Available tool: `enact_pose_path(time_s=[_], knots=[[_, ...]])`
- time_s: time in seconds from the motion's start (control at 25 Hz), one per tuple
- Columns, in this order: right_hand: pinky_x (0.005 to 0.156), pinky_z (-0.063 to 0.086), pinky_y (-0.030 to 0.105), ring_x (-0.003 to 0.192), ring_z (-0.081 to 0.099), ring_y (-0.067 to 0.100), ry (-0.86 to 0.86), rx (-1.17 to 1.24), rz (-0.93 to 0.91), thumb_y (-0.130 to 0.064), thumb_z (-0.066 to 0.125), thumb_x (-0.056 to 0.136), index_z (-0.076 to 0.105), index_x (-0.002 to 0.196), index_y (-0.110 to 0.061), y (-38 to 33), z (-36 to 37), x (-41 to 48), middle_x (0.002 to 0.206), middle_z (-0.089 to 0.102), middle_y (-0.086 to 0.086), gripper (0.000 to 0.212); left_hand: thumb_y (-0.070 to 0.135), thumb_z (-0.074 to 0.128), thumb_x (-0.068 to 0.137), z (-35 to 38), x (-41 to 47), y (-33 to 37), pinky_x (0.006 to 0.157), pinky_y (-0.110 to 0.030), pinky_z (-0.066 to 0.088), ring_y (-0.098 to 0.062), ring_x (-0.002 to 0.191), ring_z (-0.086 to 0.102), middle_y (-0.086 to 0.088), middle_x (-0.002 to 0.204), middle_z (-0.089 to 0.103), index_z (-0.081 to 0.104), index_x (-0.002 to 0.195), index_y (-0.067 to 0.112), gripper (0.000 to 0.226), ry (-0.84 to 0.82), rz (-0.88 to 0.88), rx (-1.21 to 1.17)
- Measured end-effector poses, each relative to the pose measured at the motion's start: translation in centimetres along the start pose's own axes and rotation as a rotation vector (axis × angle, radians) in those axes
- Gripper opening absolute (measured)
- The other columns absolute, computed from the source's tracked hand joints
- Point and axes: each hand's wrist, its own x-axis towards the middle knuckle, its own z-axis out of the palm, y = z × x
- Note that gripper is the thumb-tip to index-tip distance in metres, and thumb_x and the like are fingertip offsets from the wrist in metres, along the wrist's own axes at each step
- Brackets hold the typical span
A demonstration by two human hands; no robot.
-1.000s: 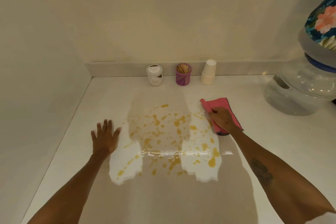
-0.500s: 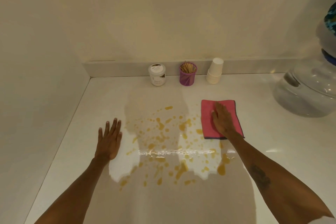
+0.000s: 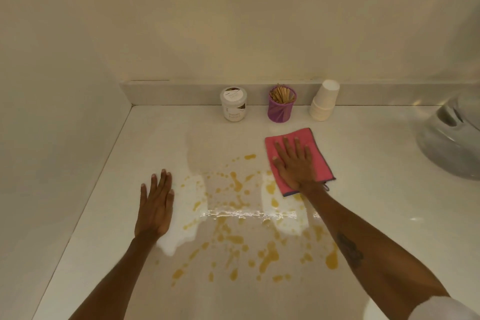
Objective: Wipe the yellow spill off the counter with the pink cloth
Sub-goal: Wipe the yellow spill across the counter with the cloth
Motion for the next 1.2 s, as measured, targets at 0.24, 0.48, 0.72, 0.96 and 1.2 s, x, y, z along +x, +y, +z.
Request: enact_pose_path(time_s=[0.24,0.48,0.72,0.96,1.2], knots=[[0.127,-0.006,0.052,0.156,-0.015,0.028,-0.016,-0.090,-0.125,-0.069,-0.025,0.087,-0.013,0.158,-0.035,3.6,-0.2,-5.1,0.169,-0.013,-0.001,0.080,0.037,0.007,0.103,-0.4,-0.2,0.3,0.124,-0.049,-0.008,-0.025,0.155,-0.002,0.000,0.168,0.006,0.009,0.159,0.017,0.059,0.018,-0.032,0.096],[0.126,-0.004,0.054,0.157,-0.007,0.032,0.000,-0.011,0.001,-0.060,-0.009,0.096,-0.002,0.162,-0.029,-1.0,-0.8,1.0,0.172,-0.002,0.003,0.074,0.036,0.006,0.103,-0.1,0.2,0.5,0.123,-0.054,-0.003,-0.028,0.155,-0.002,0.001,0.168,0.002,0.005,0.159,0.016,0.060,0.018,-0.060,0.189],[0.126,-0.002,0.055,0.157,-0.008,0.031,-0.078,-0.078,-0.306,-0.057,0.006,0.104,-0.003,0.162,-0.029,-13.7,2.1,-1.7,0.171,-0.005,0.003,0.065,0.040,0.006,0.102,-0.3,0.3,0.3,0.124,-0.055,0.001,-0.026,0.155,-0.002,0.003,0.167,-0.004,0.001,0.159,0.018,0.062,-0.019,-0.096,0.179],[0.127,0.003,0.053,0.156,-0.015,0.024,-0.057,-0.113,-0.331,-0.063,0.001,0.101,-0.004,0.161,-0.033,-8.0,0.8,-2.2,0.169,-0.012,-0.002,0.068,0.044,0.007,0.102,-0.6,0.3,-0.2,0.124,-0.052,0.007,-0.023,0.155,0.004,0.004,0.168,0.001,0.004,0.160,0.021,0.062,-0.011,-0.078,0.168],[0.124,-0.004,0.061,0.156,-0.012,0.033,-0.054,-0.056,-0.288,-0.062,-0.003,0.098,-0.002,0.162,-0.031,-15.0,1.7,2.9,0.171,-0.004,0.003,0.072,0.040,0.008,0.103,-0.3,0.3,-0.5,0.125,-0.053,0.005,-0.026,0.155,-0.002,0.001,0.168,-0.004,0.000,0.159,0.018,0.061,-0.001,-0.056,0.214]])
